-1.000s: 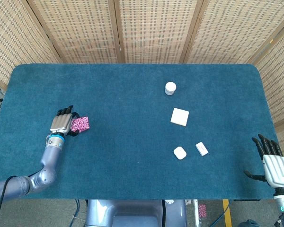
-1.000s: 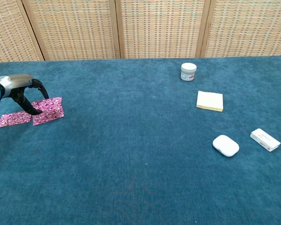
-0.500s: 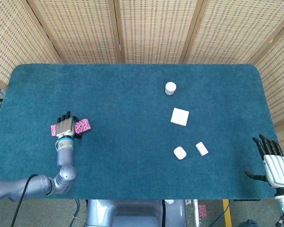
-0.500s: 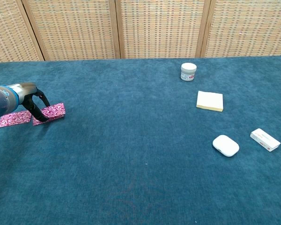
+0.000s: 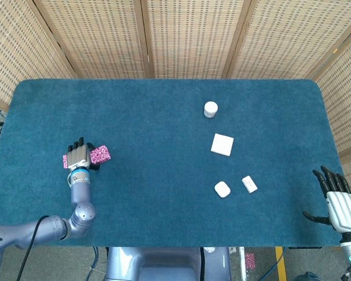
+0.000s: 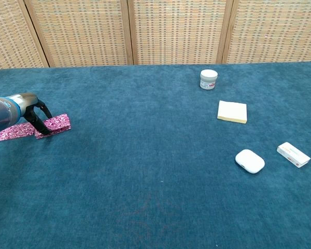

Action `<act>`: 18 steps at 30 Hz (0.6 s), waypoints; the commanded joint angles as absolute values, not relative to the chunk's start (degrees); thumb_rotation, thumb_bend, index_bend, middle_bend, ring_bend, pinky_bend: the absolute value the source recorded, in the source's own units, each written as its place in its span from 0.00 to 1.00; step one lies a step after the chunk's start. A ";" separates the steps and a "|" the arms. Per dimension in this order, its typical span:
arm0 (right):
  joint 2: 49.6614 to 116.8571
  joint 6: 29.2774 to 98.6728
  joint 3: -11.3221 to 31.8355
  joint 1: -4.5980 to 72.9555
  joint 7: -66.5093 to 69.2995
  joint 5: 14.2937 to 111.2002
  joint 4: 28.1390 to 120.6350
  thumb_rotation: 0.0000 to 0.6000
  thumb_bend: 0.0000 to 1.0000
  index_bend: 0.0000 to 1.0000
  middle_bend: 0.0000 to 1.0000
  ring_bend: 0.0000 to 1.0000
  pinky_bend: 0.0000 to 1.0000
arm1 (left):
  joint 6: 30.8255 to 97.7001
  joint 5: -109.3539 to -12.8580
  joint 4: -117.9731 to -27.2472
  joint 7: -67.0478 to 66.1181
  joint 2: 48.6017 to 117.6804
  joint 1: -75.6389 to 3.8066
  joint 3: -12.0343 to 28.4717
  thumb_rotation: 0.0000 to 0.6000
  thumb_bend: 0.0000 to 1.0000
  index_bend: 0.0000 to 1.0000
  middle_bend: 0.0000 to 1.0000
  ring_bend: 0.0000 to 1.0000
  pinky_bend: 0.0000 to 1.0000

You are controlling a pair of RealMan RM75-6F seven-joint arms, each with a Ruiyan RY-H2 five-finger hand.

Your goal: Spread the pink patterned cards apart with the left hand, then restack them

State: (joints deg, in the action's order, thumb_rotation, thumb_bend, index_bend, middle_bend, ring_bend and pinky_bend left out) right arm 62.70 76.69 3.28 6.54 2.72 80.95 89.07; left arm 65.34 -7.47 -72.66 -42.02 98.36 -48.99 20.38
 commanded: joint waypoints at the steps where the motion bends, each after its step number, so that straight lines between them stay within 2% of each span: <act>1: 62.72 76.62 3.24 6.56 2.67 80.96 89.06 1.00 0.00 0.00 0.00 0.00 0.00 | 64.93 -8.23 -72.21 -41.85 98.80 -48.71 20.63 1.00 0.36 0.55 0.00 0.00 0.00; 9: 62.74 76.51 3.23 6.58 2.65 80.89 89.02 1.00 0.00 0.00 0.00 0.00 0.00 | 65.18 -9.03 -70.88 -42.89 100.03 -48.44 20.98 1.00 0.36 0.55 0.00 0.00 0.00; 18: 62.70 76.54 3.29 6.60 2.51 80.81 89.11 1.00 0.00 0.00 0.00 0.00 0.00 | 64.61 -11.45 -71.28 -42.79 99.91 -47.57 20.96 1.00 0.32 0.43 0.00 0.00 0.00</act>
State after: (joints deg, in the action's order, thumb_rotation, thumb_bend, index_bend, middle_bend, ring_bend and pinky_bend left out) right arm 62.70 76.53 3.28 6.60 2.51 80.81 89.11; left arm 64.67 -11.26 -71.37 -42.67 99.95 -47.61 21.00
